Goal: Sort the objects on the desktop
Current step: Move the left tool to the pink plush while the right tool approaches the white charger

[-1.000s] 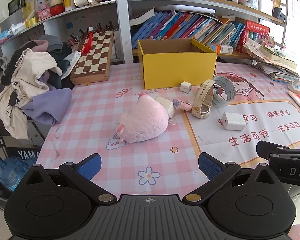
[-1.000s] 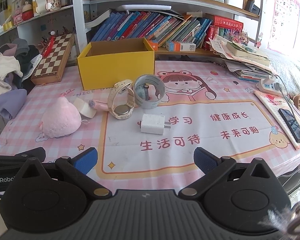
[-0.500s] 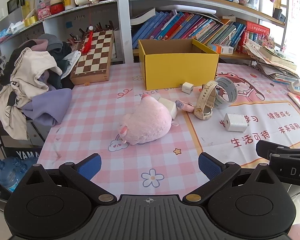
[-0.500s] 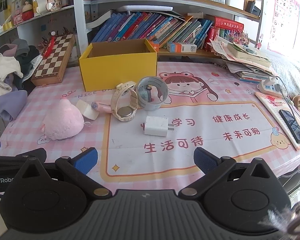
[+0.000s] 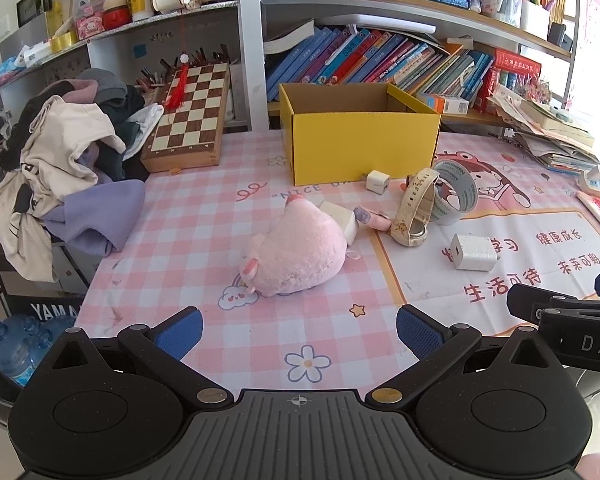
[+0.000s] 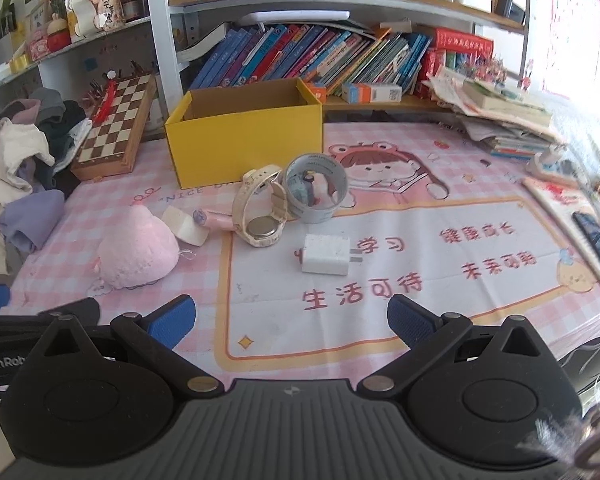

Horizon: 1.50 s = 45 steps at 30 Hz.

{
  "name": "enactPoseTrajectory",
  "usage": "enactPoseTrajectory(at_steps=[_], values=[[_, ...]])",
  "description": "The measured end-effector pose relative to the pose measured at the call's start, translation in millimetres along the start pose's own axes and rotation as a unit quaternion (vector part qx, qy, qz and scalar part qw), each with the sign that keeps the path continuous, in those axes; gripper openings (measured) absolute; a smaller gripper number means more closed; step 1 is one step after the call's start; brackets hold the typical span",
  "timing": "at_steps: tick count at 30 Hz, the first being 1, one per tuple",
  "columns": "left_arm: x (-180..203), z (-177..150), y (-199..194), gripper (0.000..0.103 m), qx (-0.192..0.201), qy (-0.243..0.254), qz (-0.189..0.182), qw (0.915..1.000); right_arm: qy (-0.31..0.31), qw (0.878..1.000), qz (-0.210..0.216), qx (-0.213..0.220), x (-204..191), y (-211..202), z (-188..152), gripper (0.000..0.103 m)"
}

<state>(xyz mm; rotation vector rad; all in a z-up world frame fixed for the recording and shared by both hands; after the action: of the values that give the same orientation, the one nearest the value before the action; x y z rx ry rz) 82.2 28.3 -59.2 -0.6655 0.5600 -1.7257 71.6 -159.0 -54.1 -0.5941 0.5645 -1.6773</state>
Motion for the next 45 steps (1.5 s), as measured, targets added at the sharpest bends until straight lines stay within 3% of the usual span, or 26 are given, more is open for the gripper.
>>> enactPoseTrajectory(at_steps=[6,11,27,45], values=[[-0.8,2.1,15.6,0.103,-0.01,-0.014,-0.004,0.9998,0.015,0.998,0.058,-0.021,-4.7,11.1,3.7,0.103],[0.4,8.7,32.5,0.103,-0.017,-0.03,-0.009,0.9994,-0.016,0.999,0.038,-0.017,-2.5,29.6,14.0,0.103],[9.0,37.8,97.2,0.103,-0.043,-0.053,0.026,0.9974,-0.082,0.992,0.068,-0.069,9.9,120.6,48.4,0.103],[-6.4,39.7,127.9,0.103,-0.068,-0.056,0.077,0.9931,-0.084,0.99,0.048,-0.101,14.1,171.9,52.6,0.103]])
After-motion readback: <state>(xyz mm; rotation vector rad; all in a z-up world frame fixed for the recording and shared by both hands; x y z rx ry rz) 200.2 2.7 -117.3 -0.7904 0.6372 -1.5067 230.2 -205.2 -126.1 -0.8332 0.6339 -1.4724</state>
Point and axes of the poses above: each gripper's, at about its wrist camera, not at the fingertips, and y roughly the way its jaws point, x to its right, z to its top, the point moved 8 cm from there along y, roughly the way its jaws point, and after that the axes turned 14 degrees about -z, right-handed, at the moved point
